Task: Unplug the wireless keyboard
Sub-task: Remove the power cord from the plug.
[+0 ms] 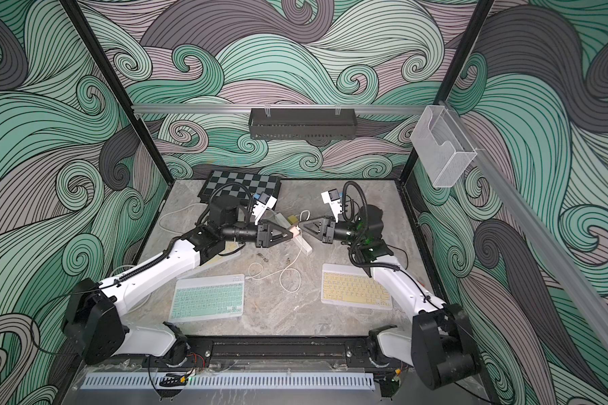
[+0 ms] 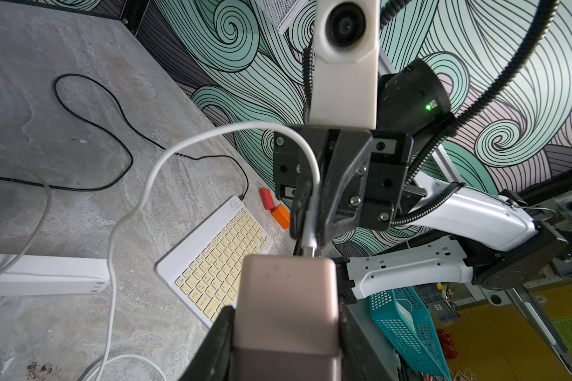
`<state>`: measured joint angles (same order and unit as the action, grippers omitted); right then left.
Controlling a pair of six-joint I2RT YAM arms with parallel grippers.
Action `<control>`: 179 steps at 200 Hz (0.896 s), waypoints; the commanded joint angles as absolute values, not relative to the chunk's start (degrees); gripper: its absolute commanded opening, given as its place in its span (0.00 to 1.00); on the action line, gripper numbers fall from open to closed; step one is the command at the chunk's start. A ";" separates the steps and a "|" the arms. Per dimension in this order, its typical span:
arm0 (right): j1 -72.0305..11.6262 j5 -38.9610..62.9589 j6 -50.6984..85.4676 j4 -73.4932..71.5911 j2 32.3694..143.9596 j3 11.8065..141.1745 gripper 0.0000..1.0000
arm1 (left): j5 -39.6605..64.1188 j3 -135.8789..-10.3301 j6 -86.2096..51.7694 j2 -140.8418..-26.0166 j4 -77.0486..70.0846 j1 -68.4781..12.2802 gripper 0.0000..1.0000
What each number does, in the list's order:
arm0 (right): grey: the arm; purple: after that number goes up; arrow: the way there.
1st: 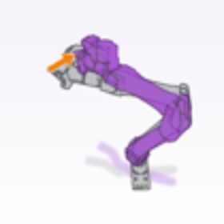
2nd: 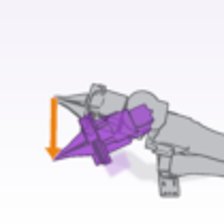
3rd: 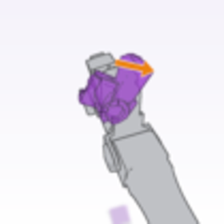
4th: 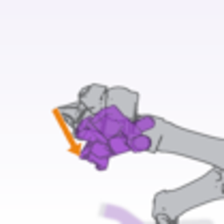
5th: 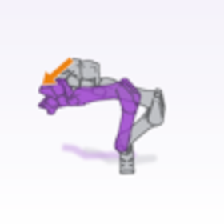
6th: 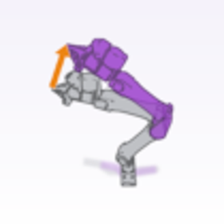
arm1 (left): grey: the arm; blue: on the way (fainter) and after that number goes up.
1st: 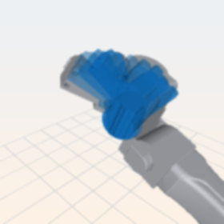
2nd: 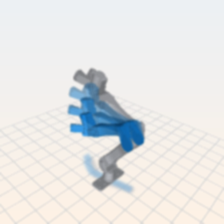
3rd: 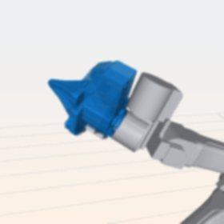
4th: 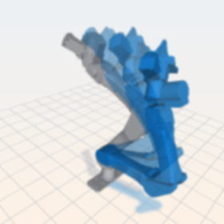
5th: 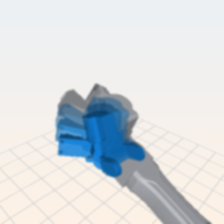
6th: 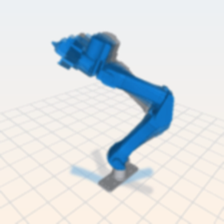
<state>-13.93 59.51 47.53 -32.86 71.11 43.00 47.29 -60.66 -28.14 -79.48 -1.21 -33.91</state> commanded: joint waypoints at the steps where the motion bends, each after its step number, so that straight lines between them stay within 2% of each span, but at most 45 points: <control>1: -8.94 47.11 44.84 -33.47 69.57 45.80 0.00 | 47.73 -59.75 -24.32 -77.88 13.28 -32.65 0.00; 48: -8.92 45.29 44.82 -32.80 69.48 45.53 0.00 | 44.11 -56.97 -29.14 -76.57 7.23 -32.61 0.00; 120: -8.17 44.88 44.56 -31.53 69.61 46.27 0.00 | 49.25 -58.40 -25.39 -78.44 17.83 -32.53 0.00; 151: -8.16 44.91 43.16 -29.54 69.54 46.60 0.00 | 48.65 -59.96 -21.51 -78.22 23.88 -32.19 0.00; 179: -8.08 44.52 42.98 -28.72 69.66 46.41 0.00 | 47.95 -59.12 -22.14 -77.80 23.08 -31.55 0.00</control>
